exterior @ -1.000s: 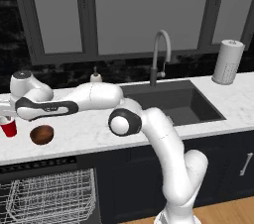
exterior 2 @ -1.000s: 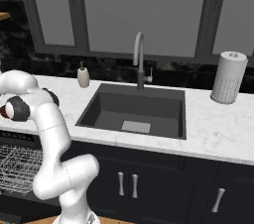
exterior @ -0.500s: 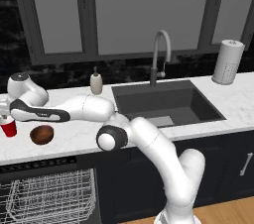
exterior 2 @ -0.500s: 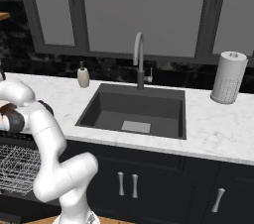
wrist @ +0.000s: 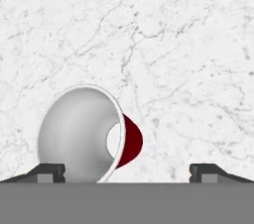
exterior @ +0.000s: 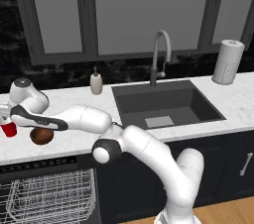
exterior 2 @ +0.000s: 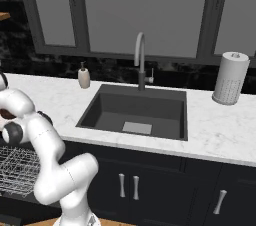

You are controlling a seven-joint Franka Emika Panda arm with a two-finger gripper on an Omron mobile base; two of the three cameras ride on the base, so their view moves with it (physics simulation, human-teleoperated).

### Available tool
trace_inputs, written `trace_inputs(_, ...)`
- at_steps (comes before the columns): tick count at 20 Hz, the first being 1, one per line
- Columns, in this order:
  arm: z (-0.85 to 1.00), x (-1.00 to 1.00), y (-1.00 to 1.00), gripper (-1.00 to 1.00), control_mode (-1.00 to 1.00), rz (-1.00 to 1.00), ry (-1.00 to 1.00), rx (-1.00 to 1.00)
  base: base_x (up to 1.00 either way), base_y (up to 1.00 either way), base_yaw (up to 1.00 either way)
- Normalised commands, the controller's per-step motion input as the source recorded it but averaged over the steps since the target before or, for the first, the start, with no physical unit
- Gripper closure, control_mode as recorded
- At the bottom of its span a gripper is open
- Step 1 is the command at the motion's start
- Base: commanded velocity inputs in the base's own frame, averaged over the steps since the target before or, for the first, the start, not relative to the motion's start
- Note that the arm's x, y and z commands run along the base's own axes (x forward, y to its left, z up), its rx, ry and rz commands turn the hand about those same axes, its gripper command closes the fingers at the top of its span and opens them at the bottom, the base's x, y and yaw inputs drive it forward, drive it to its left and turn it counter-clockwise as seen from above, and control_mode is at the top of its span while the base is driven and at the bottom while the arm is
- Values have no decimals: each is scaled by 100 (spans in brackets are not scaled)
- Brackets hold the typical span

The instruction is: Pick up the cup and bowl from the counter, place them in the dishwasher, and close the dishwasher door.

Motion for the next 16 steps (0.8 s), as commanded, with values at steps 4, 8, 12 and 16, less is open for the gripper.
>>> trace_inputs(4, 0, 26, 15, -100, -100, 0, 0, -1, 0, 0, 0)
trace_inputs(8, 0, 29, 49, -100, -100, 0, 0, -4, 0, 0, 0)
trace_inputs(12, 0, 24, 42, 100, -100, 0, 0, -4, 0, 0, 0)
trace_inputs(16, 0, 16, 10, 100, -100, 0, 0, 0, 0, 0, 0)
